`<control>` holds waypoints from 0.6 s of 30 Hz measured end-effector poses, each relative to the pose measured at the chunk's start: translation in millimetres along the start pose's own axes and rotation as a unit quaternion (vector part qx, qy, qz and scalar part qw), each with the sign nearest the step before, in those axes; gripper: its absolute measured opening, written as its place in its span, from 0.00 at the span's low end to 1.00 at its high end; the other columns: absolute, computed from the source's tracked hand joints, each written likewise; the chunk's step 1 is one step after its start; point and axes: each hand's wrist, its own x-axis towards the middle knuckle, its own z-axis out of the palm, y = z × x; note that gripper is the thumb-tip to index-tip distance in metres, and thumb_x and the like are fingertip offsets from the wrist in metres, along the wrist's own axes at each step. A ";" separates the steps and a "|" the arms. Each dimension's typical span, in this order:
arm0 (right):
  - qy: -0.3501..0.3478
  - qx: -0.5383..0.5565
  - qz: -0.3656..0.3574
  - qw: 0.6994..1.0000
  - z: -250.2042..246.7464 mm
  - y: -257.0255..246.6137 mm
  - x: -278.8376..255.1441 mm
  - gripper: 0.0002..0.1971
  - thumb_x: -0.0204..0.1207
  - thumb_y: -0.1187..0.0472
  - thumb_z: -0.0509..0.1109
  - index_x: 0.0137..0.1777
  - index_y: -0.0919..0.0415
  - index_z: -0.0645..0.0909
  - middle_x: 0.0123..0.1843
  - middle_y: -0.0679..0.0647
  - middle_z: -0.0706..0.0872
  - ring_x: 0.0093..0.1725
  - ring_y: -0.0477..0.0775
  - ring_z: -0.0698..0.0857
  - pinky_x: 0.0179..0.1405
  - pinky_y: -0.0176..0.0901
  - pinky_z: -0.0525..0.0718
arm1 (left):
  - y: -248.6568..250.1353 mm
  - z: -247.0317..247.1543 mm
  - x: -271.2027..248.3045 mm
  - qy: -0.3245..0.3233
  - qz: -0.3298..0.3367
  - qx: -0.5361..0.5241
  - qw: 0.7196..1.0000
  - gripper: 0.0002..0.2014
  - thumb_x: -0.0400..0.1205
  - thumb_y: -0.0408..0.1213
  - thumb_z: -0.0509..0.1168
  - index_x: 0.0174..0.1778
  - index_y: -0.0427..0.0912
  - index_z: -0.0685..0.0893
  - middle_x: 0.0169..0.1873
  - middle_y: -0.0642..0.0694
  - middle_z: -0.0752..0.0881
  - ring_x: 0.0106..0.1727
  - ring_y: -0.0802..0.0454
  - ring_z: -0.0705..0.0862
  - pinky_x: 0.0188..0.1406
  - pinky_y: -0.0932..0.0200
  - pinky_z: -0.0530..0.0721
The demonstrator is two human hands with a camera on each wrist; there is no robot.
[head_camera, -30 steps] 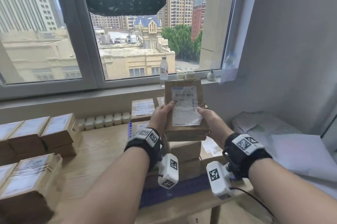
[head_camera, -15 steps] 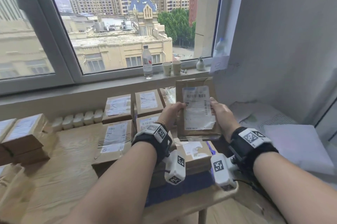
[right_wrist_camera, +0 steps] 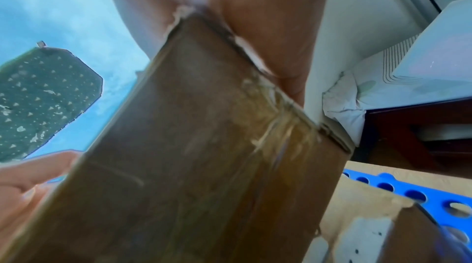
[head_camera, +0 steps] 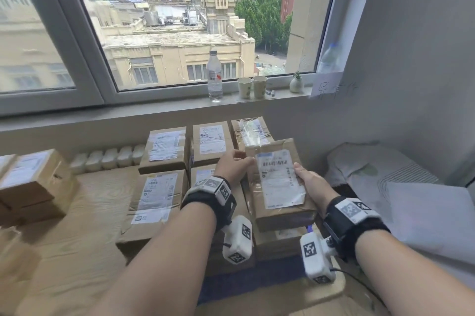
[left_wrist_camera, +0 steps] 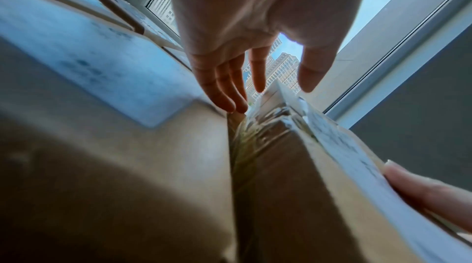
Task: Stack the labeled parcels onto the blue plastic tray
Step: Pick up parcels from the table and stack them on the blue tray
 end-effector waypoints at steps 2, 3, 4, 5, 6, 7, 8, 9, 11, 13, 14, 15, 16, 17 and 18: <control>-0.008 -0.015 0.025 1.000 2.6 7.9 7.4 0.25 0.78 0.41 0.66 0.55 0.65 0.88 0.52 0.63 0.92 0.56 0.65 0.90 0.69 0.62 0.80 | -5.9 0.4 0.1 -0.006 -0.008 0.019 1.000 0.25 0.79 0.39 0.72 0.71 0.43 0.75 0.54 0.49 0.82 0.52 0.51 0.83 0.44 0.59 0.83; -0.013 -0.023 0.039 0.999 3.4 11.7 11.1 0.26 0.78 0.40 0.66 0.56 0.65 0.87 0.52 0.62 0.92 0.55 0.64 0.90 0.68 0.62 0.81 | -7.6 1.3 0.1 -0.007 -0.009 0.031 0.999 0.27 0.78 0.37 0.74 0.72 0.43 0.74 0.52 0.51 0.80 0.52 0.52 0.82 0.44 0.60 0.83; -0.017 -0.032 0.048 0.998 4.0 14.6 14.5 0.29 0.75 0.37 0.68 0.58 0.64 0.87 0.52 0.60 0.92 0.55 0.63 0.90 0.68 0.61 0.81 | -8.3 2.2 1.0 -0.007 -0.010 0.043 0.999 0.29 0.77 0.35 0.75 0.73 0.43 0.73 0.51 0.52 0.78 0.52 0.53 0.81 0.44 0.61 0.82; -0.016 -0.039 0.058 0.997 3.5 19.2 20.9 0.34 0.68 0.33 0.70 0.61 0.63 0.85 0.52 0.59 0.92 0.54 0.62 0.91 0.67 0.60 0.82 | -8.9 3.5 2.5 -0.004 -0.011 0.057 0.998 0.31 0.76 0.33 0.76 0.74 0.43 0.72 0.52 0.52 0.78 0.53 0.53 0.80 0.45 0.61 0.81; -0.016 -0.046 0.070 0.996 1.6 25.6 29.6 0.42 0.59 0.28 0.72 0.63 0.62 0.84 0.53 0.57 0.92 0.54 0.61 0.91 0.67 0.59 0.82 | -9.6 4.7 4.5 0.000 -0.013 0.071 0.997 0.33 0.74 0.31 0.76 0.75 0.43 0.72 0.53 0.52 0.78 0.53 0.53 0.79 0.45 0.62 0.79; -0.021 -0.051 0.082 0.995 -0.8 33.1 39.5 0.49 0.51 0.25 0.74 0.65 0.61 0.83 0.53 0.56 0.92 0.54 0.61 0.91 0.68 0.58 0.82 | -10.4 5.8 6.2 0.006 -0.014 0.084 0.996 0.35 0.73 0.29 0.77 0.75 0.42 0.72 0.56 0.51 0.78 0.54 0.54 0.78 0.45 0.63 0.78; -0.028 -0.051 0.089 0.994 -2.7 41.2 49.6 0.54 0.44 0.23 0.75 0.66 0.60 0.83 0.54 0.56 0.92 0.55 0.60 0.90 0.68 0.58 0.81 | -11.6 6.8 7.8 0.012 -0.014 0.097 0.995 0.36 0.72 0.28 0.78 0.76 0.42 0.72 0.59 0.49 0.79 0.54 0.54 0.78 0.46 0.64 0.78; -0.036 -0.049 0.091 0.994 -4.2 47.2 57.3 0.57 0.40 0.21 0.75 0.66 0.59 0.83 0.55 0.55 0.92 0.55 0.60 0.90 0.69 0.57 0.81 | -12.6 7.6 8.8 0.019 -0.013 0.110 0.994 0.36 0.71 0.27 0.78 0.75 0.43 0.73 0.62 0.48 0.80 0.55 0.54 0.78 0.48 0.64 0.79; -0.050 -0.053 0.098 0.993 -1.7 45.1 56.5 0.57 0.40 0.20 0.75 0.66 0.58 0.83 0.55 0.54 0.92 0.56 0.60 0.90 0.69 0.57 0.81 | -15.5 9.9 12.0 0.035 -0.013 0.130 0.991 0.36 0.69 0.26 0.79 0.74 0.44 0.75 0.64 0.46 0.80 0.57 0.53 0.79 0.52 0.62 0.82; -0.051 -0.057 0.096 0.992 2.3 38.0 51.7 0.49 0.49 0.24 0.72 0.66 0.57 0.82 0.54 0.54 0.92 0.55 0.60 0.90 0.68 0.57 0.81 | -17.7 11.6 15.4 0.041 -0.017 0.147 0.988 0.35 0.69 0.26 0.79 0.73 0.45 0.77 0.64 0.45 0.81 0.61 0.50 0.81 0.58 0.57 0.84; -0.051 -0.065 0.098 0.992 4.0 35.3 50.1 0.47 0.51 0.26 0.71 0.66 0.57 0.82 0.54 0.54 0.92 0.55 0.59 0.90 0.68 0.57 0.81 | -18.2 11.7 16.9 0.041 -0.018 0.160 0.986 0.34 0.69 0.27 0.79 0.72 0.45 0.78 0.63 0.44 0.81 0.62 0.48 0.81 0.60 0.55 0.85; -0.046 -0.073 0.102 0.991 4.5 35.0 51.7 0.48 0.49 0.24 0.70 0.66 0.57 0.83 0.55 0.54 0.92 0.55 0.59 0.90 0.68 0.57 0.81 | -18.8 11.8 18.6 0.040 -0.020 0.172 0.984 0.33 0.69 0.27 0.79 0.71 0.46 0.79 0.64 0.44 0.81 0.63 0.48 0.81 0.62 0.53 0.85; -0.041 -0.082 0.103 0.990 4.4 35.3 54.4 0.51 0.47 0.22 0.69 0.65 0.57 0.83 0.55 0.54 0.92 0.55 0.59 0.90 0.68 0.56 0.81 | -19.3 11.9 20.1 0.038 -0.023 0.181 0.982 0.33 0.69 0.27 0.79 0.71 0.46 0.79 0.64 0.45 0.81 0.64 0.48 0.81 0.64 0.52 0.84; -0.036 -0.095 0.104 0.989 4.1 35.4 56.9 0.53 0.45 0.20 0.68 0.65 0.58 0.83 0.55 0.55 0.91 0.56 0.59 0.90 0.68 0.57 0.81 | -19.6 12.0 21.3 0.035 -0.027 0.189 0.981 0.34 0.69 0.28 0.79 0.71 0.46 0.79 0.65 0.45 0.81 0.64 0.47 0.81 0.65 0.51 0.84; -0.031 -0.111 0.102 0.988 5.0 32.2 54.9 0.52 0.49 0.20 0.67 0.65 0.59 0.83 0.56 0.55 0.91 0.56 0.60 0.89 0.68 0.57 0.81 | -20.0 12.3 22.3 0.033 -0.031 0.194 0.980 0.35 0.68 0.28 0.80 0.72 0.46 0.79 0.65 0.45 0.80 0.65 0.47 0.81 0.66 0.50 0.83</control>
